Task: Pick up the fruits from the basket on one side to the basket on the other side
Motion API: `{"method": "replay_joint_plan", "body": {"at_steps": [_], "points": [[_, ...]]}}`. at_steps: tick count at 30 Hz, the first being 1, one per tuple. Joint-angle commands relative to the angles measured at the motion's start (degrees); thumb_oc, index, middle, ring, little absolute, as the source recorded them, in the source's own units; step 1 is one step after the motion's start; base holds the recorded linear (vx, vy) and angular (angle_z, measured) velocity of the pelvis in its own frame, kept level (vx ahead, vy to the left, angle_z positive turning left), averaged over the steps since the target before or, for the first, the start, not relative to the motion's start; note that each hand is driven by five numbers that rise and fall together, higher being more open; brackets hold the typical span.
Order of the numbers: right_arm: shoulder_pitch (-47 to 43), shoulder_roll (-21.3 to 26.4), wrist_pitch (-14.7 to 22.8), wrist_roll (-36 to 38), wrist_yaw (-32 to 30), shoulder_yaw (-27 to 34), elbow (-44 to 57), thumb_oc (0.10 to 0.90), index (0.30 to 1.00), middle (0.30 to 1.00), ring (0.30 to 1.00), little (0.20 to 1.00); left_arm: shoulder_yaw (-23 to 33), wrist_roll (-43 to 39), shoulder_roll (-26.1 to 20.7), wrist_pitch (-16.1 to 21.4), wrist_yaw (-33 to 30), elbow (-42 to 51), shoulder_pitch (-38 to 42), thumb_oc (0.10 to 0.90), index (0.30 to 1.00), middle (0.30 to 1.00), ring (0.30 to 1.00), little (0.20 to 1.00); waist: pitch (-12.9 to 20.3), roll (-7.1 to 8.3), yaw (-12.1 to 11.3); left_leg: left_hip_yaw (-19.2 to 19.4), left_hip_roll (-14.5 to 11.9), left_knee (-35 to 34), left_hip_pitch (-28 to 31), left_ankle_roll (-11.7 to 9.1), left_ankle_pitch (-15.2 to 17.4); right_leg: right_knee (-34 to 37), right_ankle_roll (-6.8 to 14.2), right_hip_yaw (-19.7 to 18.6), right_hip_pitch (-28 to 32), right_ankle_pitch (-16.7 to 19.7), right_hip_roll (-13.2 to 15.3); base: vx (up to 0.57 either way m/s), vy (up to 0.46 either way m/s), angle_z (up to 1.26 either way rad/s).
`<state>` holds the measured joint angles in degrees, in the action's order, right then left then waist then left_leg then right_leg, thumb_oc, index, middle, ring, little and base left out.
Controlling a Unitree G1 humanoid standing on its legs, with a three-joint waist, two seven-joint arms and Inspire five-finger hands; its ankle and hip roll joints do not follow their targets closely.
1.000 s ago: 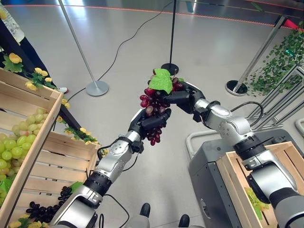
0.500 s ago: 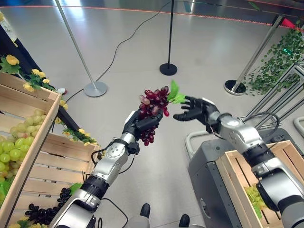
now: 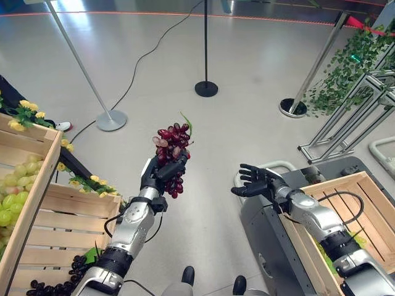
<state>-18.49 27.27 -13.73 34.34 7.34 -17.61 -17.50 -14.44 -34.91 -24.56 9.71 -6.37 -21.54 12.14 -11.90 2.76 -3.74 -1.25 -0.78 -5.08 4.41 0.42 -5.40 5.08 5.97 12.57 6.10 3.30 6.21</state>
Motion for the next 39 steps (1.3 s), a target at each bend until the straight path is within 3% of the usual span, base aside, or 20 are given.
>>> {"method": "replay_joint_plan", "body": {"at_steps": [1,3,4,5,8,10,12,16,18,19,20,21,23,26,28,34,39], "points": [[1.06,-3.44,13.7,2.88,2.04,2.69,7.17,0.8,0.9,0.9,0.9,0.9,4.6,3.82,1.64,13.62,-3.02,-1.52,3.95,0.4,0.3,0.3,0.3,0.3,6.56,-1.14,-0.14,-1.11,2.03,0.08,1.57,1.57,2.93,-13.63,0.41,-1.65,-2.61,-1.33,2.17,0.0,0.064,-0.1],[2.59,-4.04,14.84,3.24,1.88,2.49,8.7,0.8,0.9,0.9,0.9,0.9,4.6,4.69,1.75,14.49,-4.05,-1.48,3.43,0.4,0.3,0.3,0.3,0.3,5.6,-1.5,0.27,-1.94,2.36,0.08,1.43,2.08,2.22,-20.02,0.89,-2.98,-6.04,0.02,2.08,0.0,0.019,-0.1],[5.18,-4.89,16.81,2.94,1.09,2.05,9.92,0.8,0.9,0.9,0.9,0.9,4.34,5.23,2.17,15.16,-4.72,-1.52,3.0,0.4,0.3,0.3,0.3,0.3,4.5,-1.75,0.99,-3.41,2.74,0.3,1.15,2.53,1.65,-25.2,0.72,-6.02,-9.24,0.6,0.98,0.04,-0.047,0.13],[6.86,-5.25,18.08,2.77,0.82,1.81,10.35,0.8,0.9,0.9,0.9,0.9,4.03,5.25,2.47,15.18,-4.88,-1.82,2.88,0.4,0.3,0.3,0.3,0.3,4.01,-1.65,1.66,-4.58,3.09,0.47,0.97,2.74,1.45,-25.02,0.4,-8.09,-10.12,0.65,-0.08,0.09,-0.147,0.5],[12.78,-4.63,21.81,5.09,0.41,1.77,10.75,0.8,0.9,0.9,0.9,0.9,0.69,4.68,4.31,17.03,-2.17,-4.22,3.28,0.4,0.3,0.3,0.3,0.3,3.47,-1.2,4.94,-10.11,4.46,1.15,-0.29,3.43,1.17,-15.52,-2.3,-17.14,-9.17,-1.43,-5.25,0.05,-0.207,0.99],[12.98,-5.29,23.05,6.9,0.33,1.04,8.3,0.8,0.9,0.9,0.9,0.9,-1.45,3.85,5.27,18.71,-1.29,-5.97,4.31,0.4,0.3,0.3,0.3,0.3,2.94,-1.01,5.38,-11.95,4.67,1.7,-2.05,2.91,1.02,-12.3,-3.18,-19.2,-8.51,-2.04,-6.82,-0.09,-0.241,1.55],[10.5,-7.03,22.22,6.92,-0.11,-1.27,5.21,0.8,0.9,0.9,0.9,0.9,-2.34,4.13,6.32,19.28,-3.03,-6.3,5.08,0.4,0.3,0.3,0.3,0.3,1.7,-0.78,4.06,-10.73,3.19,2.09,-4.05,1.31,0.03,-9.65,-3.02,-16.43,-7.46,-1.78,-6.08,-0.13,-0.287,1.28],[10.38,-8.17,22.98,6.97,-2.28,-3.66,3.29,0.8,0.9,0.9,0.9,0.9,-2.81,2.74,6.42,19.59,-2.28,-5.53,5.37,0.4,0.3,0.3,0.3,0.3,-0.26,-0.24,2.93,-8.09,1.78,5.63,-8.38,-0.32,-0.27,-7.68,-3.93,-14.47,-5.78,-2.1,-5.95,-0.1,-0.214,0.4],[10.61,-7.9,24.7,7.8,-4.84,-3.55,2.87,0.8,0.9,0.9,0.9,0.9,-3.7,2.3,6.6,20.02,-0.71,-4.9,6.56,0.4,0.3,0.3,0.3,0.3,-2.26,0.19,3.86,-2.0,0.88,12.74,-12.04,-0.58,1.74,-9.56,-4.66,-11.39,-6.8,-3.05,-4.77,-0.2,-0.1,0.26],[10.58,-7.88,24.87,8.29,-5.1,-3.48,2.74,0.8,0.9,0.9,0.9,0.9,-3.88,2.28,6.73,20.21,-0.59,-4.83,6.8,0.4,0.3,0.3,0.3,0.3,-2.64,0.22,4.08,-1.15,0.66,13.74,-12.54,-0.59,2.12,-10.02,-4.8,-10.83,-7.02,-3.26,-4.6,-0.26,-0.048,0.84],[9.54,-8.54,26.08,9.02,-6.2,-3.06,1.51,0.8,0.9,0.9,0.9,0.9,-4.76,2.83,7.77,20.73,-0.3,-4.4,8.17,0.4,0.3,0.3,0.3,0.3,-4.51,0.19,5.25,3.02,-0.12,17.52,-13.0,-0.25,4.44,-13.54,-5.45,-7.53,-8.92,-4.58,-3.75,-0.25,0.016,1.02],[8.72,-9.05,26.54,8.65,-6.61,-2.92,0.97,0.8,0.9,0.9,0.9,0.9,-5.26,3.48,8.4,21.33,-0.8,-4.28,9.13,0.4,0.3,0.3,0.3,0.3,-5.66,-0.26,5.91,4.74,-0.97,19.19,-13.41,-0.3,5.31,-16.77,-5.97,-5.91,-10.32,-6.04,-3.56,-0.27,0.059,1.08],[8.17,-9.96,26.79,8.0,-8.1,-3.18,0.61,0.8,0.9,0.9,0.9,0.9,-5.97,3.53,8.84,21.23,-1.47,-4.67,10.77,0.4,0.3,0.3,0.3,0.3,-6.1,-1.38,6.88,7.34,-2.83,16.32,-11.77,-0.2,4.61,-22.12,-5.93,-3.8,-12.97,-8.15,-3.45,-0.12,0.119,0.72],[9.21,-9.93,26.78,9.81,-8.93,-3.0,1.45,0.8,0.9,0.9,0.9,0.9,-7.39,4.28,8.88,21.43,-3.4,-4.36,12.17,0.4,0.3,0.3,0.3,0.3,-7.64,-1.0,6.73,3.77,-2.09,22.07,-16.5,-1.84,2.45,-22.95,-6.11,-4.28,-13.78,-8.05,-2.84,-0.11,0.017,0.41],[9.32,-10.4,26.97,9.4,-8.66,-3.47,0.03,0.8,0.9,0.9,0.9,0.9,-7.8,4.99,9.13,21.49,-4.58,-4.2,12.68,0.4,0.3,0.3,0.3,0.3,-8.82,-1.29,6.57,4.06,-2.13,21.46,-16.56,-1.65,3.84,-24.36,-6.24,-3.99,-14.68,-8.25,-2.59,-0.12,0.036,0.35],[5.41,-11.3,26.85,7.42,-9.83,-5.31,-1.94,0.8,0.9,0.9,0.9,0.9,-7.11,6.65,7.89,23.84,-6.03,-5.86,15.13,0.4,0.3,0.3,0.3,0.3,-12.04,-1.29,5.64,2.63,-0.77,22.65,-19.36,-1.97,3.4,-26.41,-6.52,-3.58,-18.11,-8.13,-2.54,-0.12,0.077,0.02],[5.11,-10.61,25.93,6.47,-9.75,-4.69,-1.98,0.8,0.9,0.9,0.9,0.9,-4.43,9.61,6.8,25.88,-12.73,-4.4,15.01,0.4,0.3,0.3,0.3,0.3,-13.37,-1.1,5.04,2.85,-0.18,24.56,-20.99,-1.66,3.88,-28.3,-6.7,-3.44,-19.44,-8.78,-2.15,-0.05,0.104,-0.01]]}}
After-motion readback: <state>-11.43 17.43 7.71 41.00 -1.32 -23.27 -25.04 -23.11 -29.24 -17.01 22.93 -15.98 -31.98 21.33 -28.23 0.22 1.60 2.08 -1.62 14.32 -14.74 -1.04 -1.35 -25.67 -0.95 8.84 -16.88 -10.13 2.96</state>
